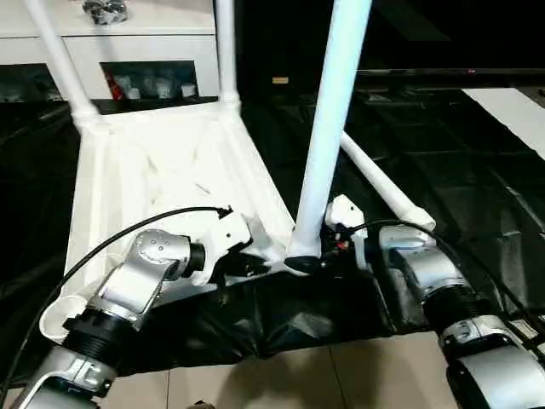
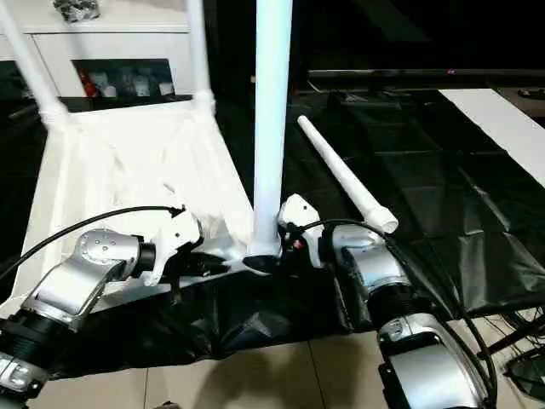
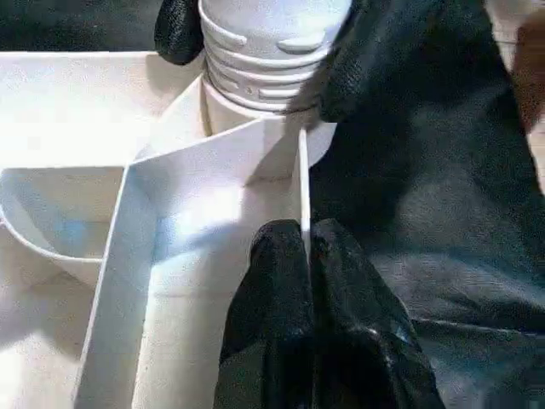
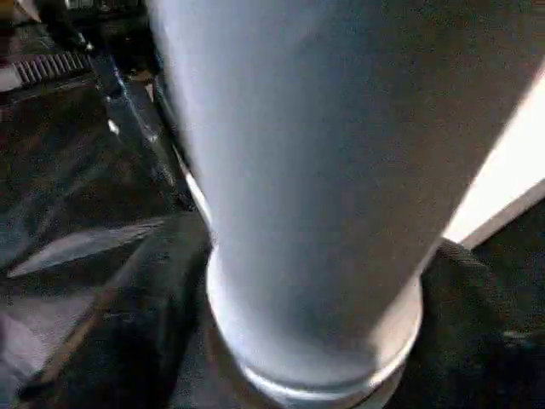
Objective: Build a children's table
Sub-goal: Rotate leg to tighten
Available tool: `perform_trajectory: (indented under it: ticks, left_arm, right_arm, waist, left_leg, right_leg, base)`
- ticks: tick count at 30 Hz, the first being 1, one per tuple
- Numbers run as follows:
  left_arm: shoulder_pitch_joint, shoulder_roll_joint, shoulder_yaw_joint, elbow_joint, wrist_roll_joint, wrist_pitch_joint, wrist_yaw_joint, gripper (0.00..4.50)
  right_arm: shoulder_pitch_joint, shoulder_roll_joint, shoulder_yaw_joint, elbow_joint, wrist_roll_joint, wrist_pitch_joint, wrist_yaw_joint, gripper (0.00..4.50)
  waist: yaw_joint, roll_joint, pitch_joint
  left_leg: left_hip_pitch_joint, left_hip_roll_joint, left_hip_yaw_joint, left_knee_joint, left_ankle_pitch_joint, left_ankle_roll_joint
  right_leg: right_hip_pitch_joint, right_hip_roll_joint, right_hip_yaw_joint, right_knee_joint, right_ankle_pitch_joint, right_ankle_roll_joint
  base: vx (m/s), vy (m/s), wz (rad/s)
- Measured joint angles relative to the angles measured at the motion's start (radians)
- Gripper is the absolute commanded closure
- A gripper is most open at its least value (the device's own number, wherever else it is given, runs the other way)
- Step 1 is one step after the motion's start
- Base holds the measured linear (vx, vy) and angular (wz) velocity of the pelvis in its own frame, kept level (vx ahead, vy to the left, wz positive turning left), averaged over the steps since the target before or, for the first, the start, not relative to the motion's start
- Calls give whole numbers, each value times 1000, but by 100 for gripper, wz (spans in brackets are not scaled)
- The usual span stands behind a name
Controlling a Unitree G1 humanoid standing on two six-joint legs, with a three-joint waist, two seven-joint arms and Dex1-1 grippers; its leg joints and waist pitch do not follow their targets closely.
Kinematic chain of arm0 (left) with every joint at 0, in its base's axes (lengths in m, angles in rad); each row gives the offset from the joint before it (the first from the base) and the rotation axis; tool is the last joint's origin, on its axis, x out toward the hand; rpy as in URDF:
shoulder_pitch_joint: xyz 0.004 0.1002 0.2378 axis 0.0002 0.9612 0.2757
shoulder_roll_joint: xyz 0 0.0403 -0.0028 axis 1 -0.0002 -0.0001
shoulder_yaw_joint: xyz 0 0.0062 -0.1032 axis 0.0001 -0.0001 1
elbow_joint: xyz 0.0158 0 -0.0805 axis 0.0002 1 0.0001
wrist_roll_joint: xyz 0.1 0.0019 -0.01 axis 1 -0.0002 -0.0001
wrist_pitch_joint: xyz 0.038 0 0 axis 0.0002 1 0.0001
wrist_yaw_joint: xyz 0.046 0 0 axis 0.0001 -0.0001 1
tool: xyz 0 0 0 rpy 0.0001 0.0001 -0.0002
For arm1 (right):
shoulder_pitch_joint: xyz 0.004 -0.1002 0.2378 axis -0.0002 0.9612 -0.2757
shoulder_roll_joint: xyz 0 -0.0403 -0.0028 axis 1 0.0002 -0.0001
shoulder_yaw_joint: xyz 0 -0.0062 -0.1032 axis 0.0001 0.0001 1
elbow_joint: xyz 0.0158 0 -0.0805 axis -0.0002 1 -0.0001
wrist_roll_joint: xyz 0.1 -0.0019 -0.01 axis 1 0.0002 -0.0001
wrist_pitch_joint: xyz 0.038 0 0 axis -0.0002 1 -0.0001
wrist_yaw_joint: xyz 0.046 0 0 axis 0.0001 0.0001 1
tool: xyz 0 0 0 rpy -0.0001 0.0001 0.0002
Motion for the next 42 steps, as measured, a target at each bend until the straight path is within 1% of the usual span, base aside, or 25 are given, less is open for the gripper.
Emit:
perform_trajectory:
  ticks: [1,5,6,9,11,15,16,17,18,21,23,24,25,26,27,29,30,32,35,36,37,42]
  left_arm:
    - [0,0,-1,0,-1,0,-1,450]
    - [3,0,-3,-1,-2,0,-10,450]
    - [4,-3,-3,-1,-2,0,-5,450]
    - [6,-26,1,5,6,4,41,450]
    - [4,-48,8,14,21,6,85,450]
    - [-16,-96,20,54,50,14,195,450]
    - [-20,-112,24,63,58,20,225,450]
    - [-28,-130,30,74,64,30,258,450]
    - [-45,-165,40,96,76,53,320,450]
    - [-62,-235,56,109,95,109,433,450]
    - [-65,-268,66,106,104,138,483,450]
    - [-65,-276,67,103,105,144,495,450]
    - [-65,-276,67,101,104,144,495,450]
    - [-65,-275,67,97,104,143,494,450]
    - [-64,-272,66,94,103,143,491,450]
    - [-62,-264,65,91,103,138,485,450]
    - [-55,-247,65,84,99,129,466,450]
    - [-47,-227,65,76,97,116,442,450]
    - [-32,-192,65,64,92,92,391,450]
    - [-22,-164,61,47,80,85,347,450]
    - [-12,-142,56,34,68,77,312,450]
    - [4,-85,35,8,45,48,192,450]
  right_arm:
    - [1,1,0,-2,1,2,1,133]
    - [21,3,-2,-26,5,16,1,162]
    - [27,9,-3,-33,6,20,0,171]
    - [41,19,-20,-44,5,34,-50,175]
    - [41,34,-35,-35,0,36,-116,176]
    - [26,94,-73,18,-6,30,-319,177]
    - [21,110,-85,31,-6,31,-368,177]
    - [12,128,-98,47,-7,32,-423,177]
    - [-6,161,-125,74,-9,34,-523,177]
    - [-38,215,-160,120,-17,41,-711,177]
    - [-58,240,-174,144,-23,38,-789,177]
    - [-62,244,-176,149,-24,28,-805,177]
    - [-62,244,-176,150,-24,21,-805,142]
    - [-62,244,-177,151,-23,14,-804,121]
    - [-61,244,-177,151,-21,10,-801,107]
    - [-61,244,-178,152,-21,7,-780,98]
    - [-61,242,-177,152,-21,6,-744,72]
    - [-60,228,-168,152,-24,2,-692,63]
    - [-48,200,-133,144,-33,-20,-596,57]
    - [-41,170,-108,131,-33,-26,-523,57]
    - [-35,145,-87,125,-34,-28,-462,57]
    - [-18,88,-55,90,-37,-31,-294,57]
  waist:
    - [0,0,0]
    - [4,0,0]
    - [6,0,0]
    - [7,0,0]
    - [2,0,0]
    - [-20,0,0]
    - [-24,0,0]
    - [-28,0,0]
    - [-34,0,0]
    - [-46,0,0]
    - [-50,1,-1]
    - [-49,1,-1]
    - [-48,0,-1]
    - [-47,0,-1]
    - [-47,0,-1]
    - [-49,0,-1]
    - [-52,0,-1]
    - [-53,0,-1]
    - [-50,0,0]
    - [-49,0,0]
    - [-47,0,0]
    - [-34,0,0]
  left_leg:
    - [0,0,0,0,0,0]
    - [0,0,0,0,0,0]
    - [0,0,0,0,0,0]
    - [1,0,0,0,0,0]
    - [3,0,0,0,0,0]
    - [6,0,0,0,0,-1]
    - [7,0,0,-1,0,-1]
    - [7,0,0,-1,0,-1]
    - [7,0,0,-1,1,-2]
    - [7,-1,0,-1,1,-2]
    - [6,-1,0,-1,1,-2]
    - [6,-1,0,-2,1,-2]
    - [6,-1,0,-3,1,-2]
    - [5,-1,0,-2,1,-2]
    - [4,-1,0,-2,1,-2]
    - [4,-1,0,-2,1,-2]
    - [4,-1,0,-2,1,-2]
    - [4,0,0,-3,1,-2]
    - [4,0,0,-4,1,-2]
    - [4,0,0,-3,1,-2]
    - [4,0,0,-3,1,-2]
    - [3,0,0,-2,1,-2]
  right_leg:
    - [0,0,0,0,0,0]
    - [0,0,0,0,0,0]
    - [0,0,0,0,0,0]
    - [1,0,0,0,0,0]
    - [2,0,0,0,1,0]
    - [4,0,1,0,4,0]
    - [4,0,1,0,5,0]
    - [5,0,1,0,5,0]
    - [4,0,1,0,7,0]
    - [4,0,1,0,8,0]
    - [3,0,2,-1,7,1]
    - [3,0,2,-2,7,1]
    - [3,0,2,-2,7,1]
    - [2,0,2,-2,7,1]
    - [1,0,2,-3,7,2]
    - [1,0,2,-3,6,1]
    - [1,1,2,-3,6,1]
    - [1,1,2,-3,6,1]
    - [0,1,2,-3,6,1]
    - [0,1,2,-3,6,1]
    - [1,1,2,-3,6,1]
    - [0,1,2,-3,6,1]
  base:
    - [0,0,0]
    - [0,0,0]
    - [0,0,0]
    - [0,0,0]
    - [0,0,0]
    - [0,0,0]
    - [0,0,0]
    - [0,0,0]
    - [0,0,0]
    - [0,0,0]
    - [0,0,0]
    - [0,0,0]
    - [0,0,0]
    - [0,0,0]
    - [0,0,0]
    - [0,0,0]
    - [0,0,0]
    - [0,0,0]
    - [0,0,0]
    - [0,0,0]
    - [0,0,0]
    - [0,0,0]
